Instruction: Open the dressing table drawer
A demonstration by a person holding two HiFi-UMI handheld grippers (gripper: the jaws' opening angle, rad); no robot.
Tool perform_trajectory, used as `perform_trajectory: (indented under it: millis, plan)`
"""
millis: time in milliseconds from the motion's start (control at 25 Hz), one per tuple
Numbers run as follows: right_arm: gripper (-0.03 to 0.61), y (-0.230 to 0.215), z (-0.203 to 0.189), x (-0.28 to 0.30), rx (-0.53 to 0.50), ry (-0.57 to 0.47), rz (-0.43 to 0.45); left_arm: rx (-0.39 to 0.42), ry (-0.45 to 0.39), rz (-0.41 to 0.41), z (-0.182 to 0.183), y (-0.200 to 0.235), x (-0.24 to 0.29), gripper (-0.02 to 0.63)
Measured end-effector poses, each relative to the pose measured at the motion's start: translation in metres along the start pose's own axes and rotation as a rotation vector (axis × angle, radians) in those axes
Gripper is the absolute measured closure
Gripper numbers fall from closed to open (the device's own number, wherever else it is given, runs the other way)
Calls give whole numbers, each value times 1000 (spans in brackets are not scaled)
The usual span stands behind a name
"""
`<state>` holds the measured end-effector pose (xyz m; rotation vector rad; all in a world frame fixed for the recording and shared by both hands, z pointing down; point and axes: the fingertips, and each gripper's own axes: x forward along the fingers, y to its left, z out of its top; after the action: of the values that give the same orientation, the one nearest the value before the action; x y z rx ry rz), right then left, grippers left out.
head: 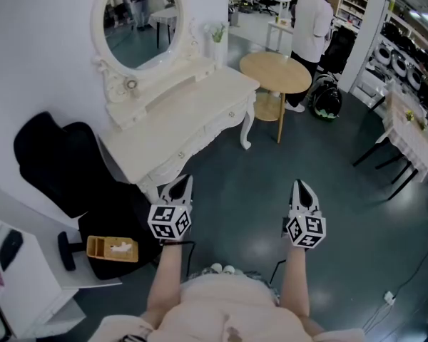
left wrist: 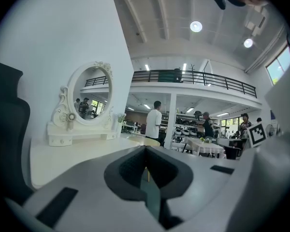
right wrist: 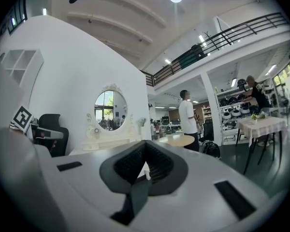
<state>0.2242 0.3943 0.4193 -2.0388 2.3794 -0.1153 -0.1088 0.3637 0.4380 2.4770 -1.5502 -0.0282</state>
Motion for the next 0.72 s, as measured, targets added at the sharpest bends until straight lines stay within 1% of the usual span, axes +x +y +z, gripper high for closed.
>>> perform_trajectory:
  millis: [200, 360, 520, 640, 680, 720]
  plan:
    - [562, 2, 0, -5, 8, -5, 13, -7, 3, -16, -5, -3, -1, 588]
    - [563, 4, -1, -7, 8, 6, 14, -40, -7, -27, -8, -2, -4, 586]
    - [563, 8, -4, -10, 7, 13, 13, -11, -3, -3, -12, 2, -9, 584]
    - [563, 14, -6, -11, 8, 18, 13, -6, -13, -22, -12, 4, -12, 578]
    - [563, 15, -7, -11, 9, 19, 13, -11, -18, -36, -12, 3, -14, 535]
    - [563, 17, -8, -11, 11, 20, 12, -17, -24, -52, -11, 3, -15, 454]
